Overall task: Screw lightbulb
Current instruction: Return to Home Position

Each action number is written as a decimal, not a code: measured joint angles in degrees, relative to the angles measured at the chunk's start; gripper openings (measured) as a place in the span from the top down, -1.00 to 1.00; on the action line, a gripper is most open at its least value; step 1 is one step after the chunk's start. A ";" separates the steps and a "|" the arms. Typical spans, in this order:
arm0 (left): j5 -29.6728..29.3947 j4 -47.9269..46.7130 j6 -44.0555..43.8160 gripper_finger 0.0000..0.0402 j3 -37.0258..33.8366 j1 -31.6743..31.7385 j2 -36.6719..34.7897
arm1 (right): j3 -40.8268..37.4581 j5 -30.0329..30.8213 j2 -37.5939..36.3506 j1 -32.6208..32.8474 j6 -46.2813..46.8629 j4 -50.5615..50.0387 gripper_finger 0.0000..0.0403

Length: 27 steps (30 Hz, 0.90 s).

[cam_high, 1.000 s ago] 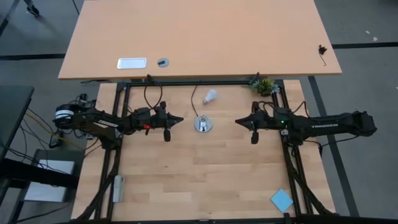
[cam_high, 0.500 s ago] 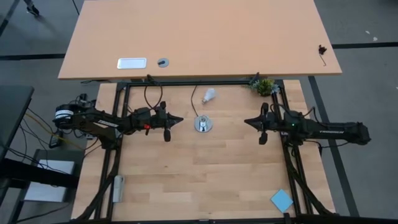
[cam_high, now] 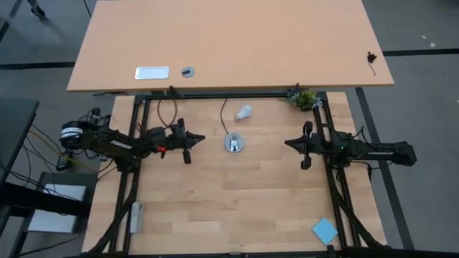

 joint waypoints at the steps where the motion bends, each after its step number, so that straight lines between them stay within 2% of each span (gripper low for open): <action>1: -0.01 2.03 -0.27 0.99 -1.18 0.00 -0.33 | 0.00 -0.02 0.66 -0.36 0.16 -0.37 1.00; 4: -0.66 7.25 -0.47 0.99 -3.78 0.02 -0.62 | 0.00 -0.04 2.98 -1.33 0.33 -0.32 0.99; 11: -1.34 10.61 -1.68 0.99 -8.96 0.01 -3.12 | 0.00 -0.52 3.97 -1.87 0.97 -0.21 0.98; 19: -1.33 2.35 0.14 0.99 -8.97 0.00 -11.52 | 0.00 -0.69 4.02 -1.87 1.73 -0.14 0.98; 27: -1.33 -15.35 -0.01 0.99 -8.97 -0.22 -25.18 | 0.00 -0.78 4.15 -1.87 1.70 -0.18 0.98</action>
